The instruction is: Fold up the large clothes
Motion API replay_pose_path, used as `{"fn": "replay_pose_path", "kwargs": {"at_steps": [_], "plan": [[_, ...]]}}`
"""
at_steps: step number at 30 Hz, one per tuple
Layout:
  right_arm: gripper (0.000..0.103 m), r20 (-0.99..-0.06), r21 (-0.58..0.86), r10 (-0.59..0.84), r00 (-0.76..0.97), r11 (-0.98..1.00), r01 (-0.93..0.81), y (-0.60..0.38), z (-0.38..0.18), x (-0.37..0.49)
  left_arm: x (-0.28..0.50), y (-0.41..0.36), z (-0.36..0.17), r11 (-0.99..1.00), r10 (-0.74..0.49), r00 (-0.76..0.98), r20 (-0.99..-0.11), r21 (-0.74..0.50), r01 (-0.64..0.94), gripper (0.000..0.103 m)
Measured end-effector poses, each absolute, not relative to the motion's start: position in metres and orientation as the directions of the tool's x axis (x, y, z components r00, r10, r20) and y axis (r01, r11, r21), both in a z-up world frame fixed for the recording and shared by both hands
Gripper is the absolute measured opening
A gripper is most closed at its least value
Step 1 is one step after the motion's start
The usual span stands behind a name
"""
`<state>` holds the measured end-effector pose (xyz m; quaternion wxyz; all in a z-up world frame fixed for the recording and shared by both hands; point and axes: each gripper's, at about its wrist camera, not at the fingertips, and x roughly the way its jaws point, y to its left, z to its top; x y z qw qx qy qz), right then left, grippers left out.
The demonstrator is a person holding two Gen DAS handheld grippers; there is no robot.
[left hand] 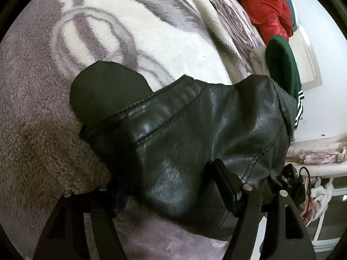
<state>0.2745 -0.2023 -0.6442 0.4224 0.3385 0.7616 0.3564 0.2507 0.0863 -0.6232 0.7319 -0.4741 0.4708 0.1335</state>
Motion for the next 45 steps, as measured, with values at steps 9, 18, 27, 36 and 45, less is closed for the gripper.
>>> {"fn": "replay_pose_path", "kwargs": {"at_steps": [9,18,27,36,45], "plan": [[0.081,-0.783,0.583,0.552,-0.287,0.812,-0.028,-0.229,-0.562,0.262,0.235,0.087,-0.621,0.525,-0.260,0.514,-0.817,-0.567,-0.635,0.068],[0.055,-0.912,0.409,0.354,-0.208,0.748,-0.522,-0.089,-0.479,0.258,0.217,0.084,-0.621,0.490,-0.257,0.522,-0.813,-0.576,-0.654,0.068],[0.092,-0.926,0.367,0.183,-0.329,0.635,-0.679,-0.011,-0.492,0.236,0.190,0.111,-0.629,0.304,-0.222,0.628,-0.746,-0.665,-0.682,0.068],[0.092,-0.965,0.246,0.247,-0.087,0.738,-0.628,-0.046,-0.461,0.311,0.162,0.120,-0.614,0.279,-0.116,0.762,-0.637,-0.758,-0.590,0.017],[0.025,-0.971,0.236,0.198,-0.134,0.707,-0.667,0.001,-0.509,0.323,0.133,0.129,-0.638,0.189,-0.159,0.774,-0.613,-0.788,-0.585,0.016]]}}
